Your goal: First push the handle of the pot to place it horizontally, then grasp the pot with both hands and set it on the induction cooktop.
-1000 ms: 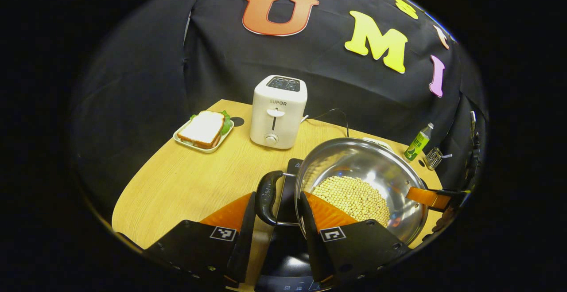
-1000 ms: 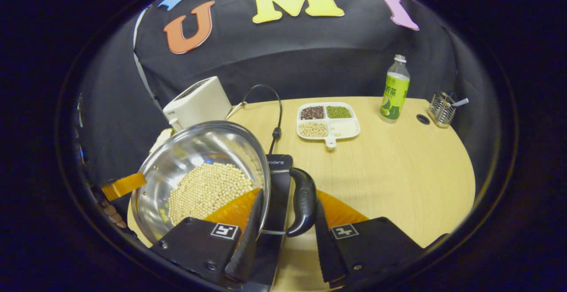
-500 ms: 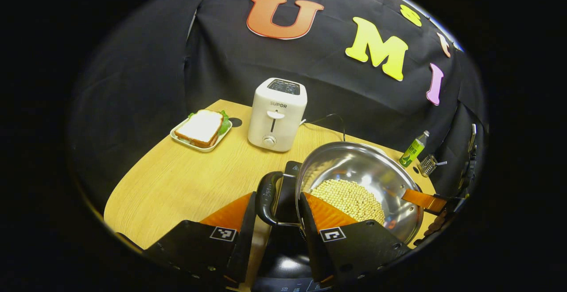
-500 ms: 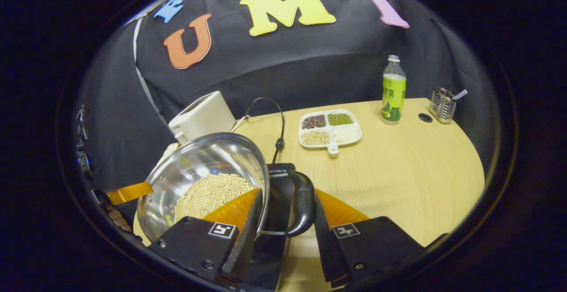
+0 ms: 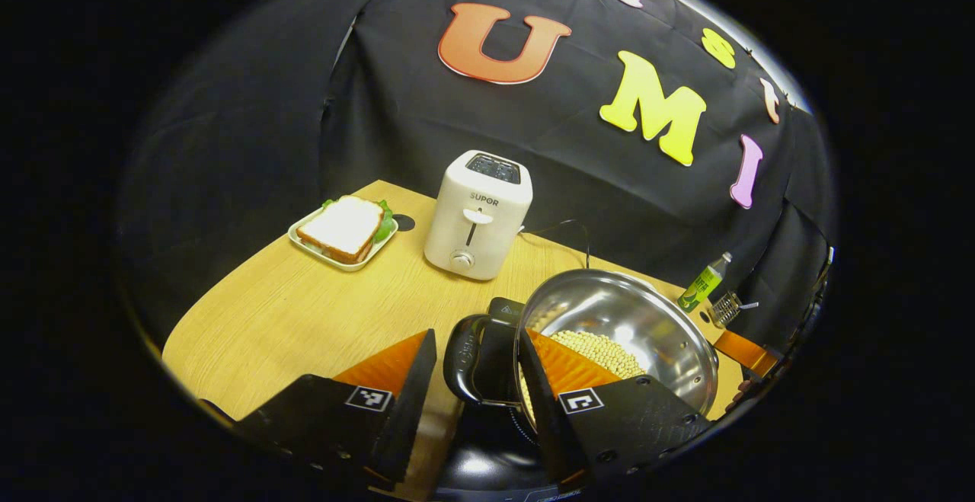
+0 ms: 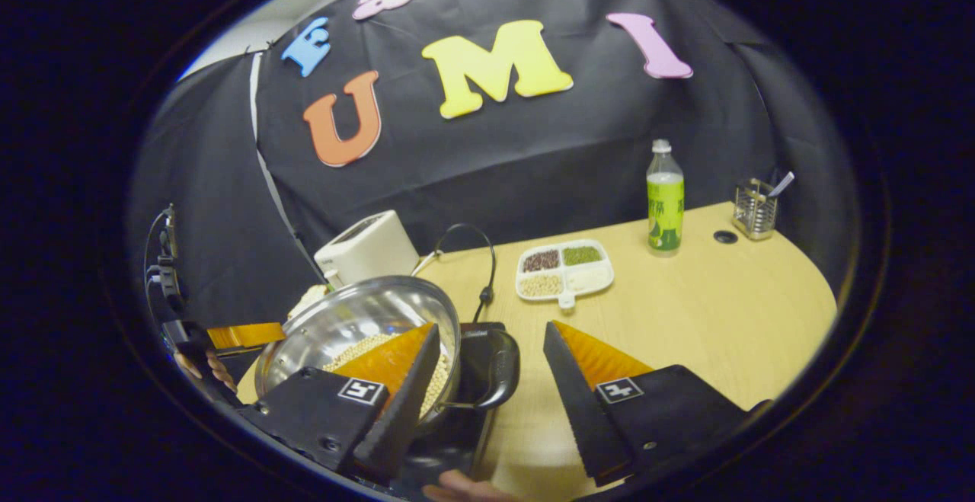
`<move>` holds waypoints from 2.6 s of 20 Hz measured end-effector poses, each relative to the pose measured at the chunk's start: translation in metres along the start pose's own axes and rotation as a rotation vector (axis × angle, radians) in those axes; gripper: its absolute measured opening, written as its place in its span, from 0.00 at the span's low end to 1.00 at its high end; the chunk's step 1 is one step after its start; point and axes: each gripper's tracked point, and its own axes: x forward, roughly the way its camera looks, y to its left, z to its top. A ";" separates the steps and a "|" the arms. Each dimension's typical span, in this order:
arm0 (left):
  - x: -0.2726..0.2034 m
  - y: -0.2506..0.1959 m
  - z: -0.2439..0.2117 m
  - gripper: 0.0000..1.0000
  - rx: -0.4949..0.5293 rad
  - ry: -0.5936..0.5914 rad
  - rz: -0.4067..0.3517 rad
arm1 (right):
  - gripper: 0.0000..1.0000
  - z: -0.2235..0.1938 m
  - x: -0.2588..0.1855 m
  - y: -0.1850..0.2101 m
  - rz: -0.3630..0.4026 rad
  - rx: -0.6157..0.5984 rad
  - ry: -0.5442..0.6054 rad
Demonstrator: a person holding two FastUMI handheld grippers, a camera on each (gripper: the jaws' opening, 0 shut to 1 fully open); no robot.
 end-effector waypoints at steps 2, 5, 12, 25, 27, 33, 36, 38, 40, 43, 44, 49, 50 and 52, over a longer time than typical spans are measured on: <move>-0.005 0.001 0.004 0.80 0.013 -0.044 0.002 | 0.90 0.000 -0.012 -0.009 -0.014 0.002 -0.011; -0.019 -0.003 0.012 0.93 0.033 -0.114 -0.007 | 0.96 -0.002 -0.029 -0.023 -0.044 -0.020 -0.002; -0.082 -0.030 0.031 0.96 0.084 -0.247 -0.005 | 0.97 0.007 -0.098 -0.036 -0.057 -0.038 -0.099; -0.206 -0.110 0.059 0.95 0.228 -0.429 -0.053 | 0.99 0.071 -0.260 -0.092 -0.165 -0.052 -0.339; -0.226 -0.135 0.065 0.95 0.246 -0.478 -0.095 | 0.95 0.085 -0.285 -0.097 -0.182 -0.049 -0.374; -0.310 -0.195 0.081 0.95 0.298 -0.648 -0.147 | 0.95 0.104 -0.353 -0.117 -0.275 -0.095 -0.430; -0.338 -0.223 0.057 0.94 0.326 -0.640 -0.182 | 0.96 0.108 -0.380 -0.117 -0.295 -0.097 -0.448; -0.343 -0.229 0.037 0.95 0.357 -0.611 -0.192 | 0.96 0.112 -0.395 -0.114 -0.277 -0.091 -0.476; -0.343 -0.232 0.027 0.95 0.388 -0.585 -0.156 | 0.95 0.111 -0.407 -0.114 -0.276 -0.106 -0.499; -0.341 -0.244 0.015 0.95 0.430 -0.574 -0.146 | 0.95 0.110 -0.422 -0.106 -0.266 -0.139 -0.513; -0.341 -0.246 0.010 0.94 0.434 -0.568 -0.148 | 0.95 0.109 -0.425 -0.106 -0.265 -0.150 -0.519; -0.337 -0.245 0.003 0.96 0.408 -0.555 -0.137 | 0.96 0.101 -0.429 -0.109 -0.268 -0.181 -0.508; -0.336 -0.246 0.001 0.96 0.413 -0.551 -0.143 | 0.96 0.101 -0.428 -0.111 -0.269 -0.183 -0.506; -0.334 -0.245 0.000 0.96 0.426 -0.551 -0.137 | 1.00 0.101 -0.427 -0.112 -0.267 -0.188 -0.511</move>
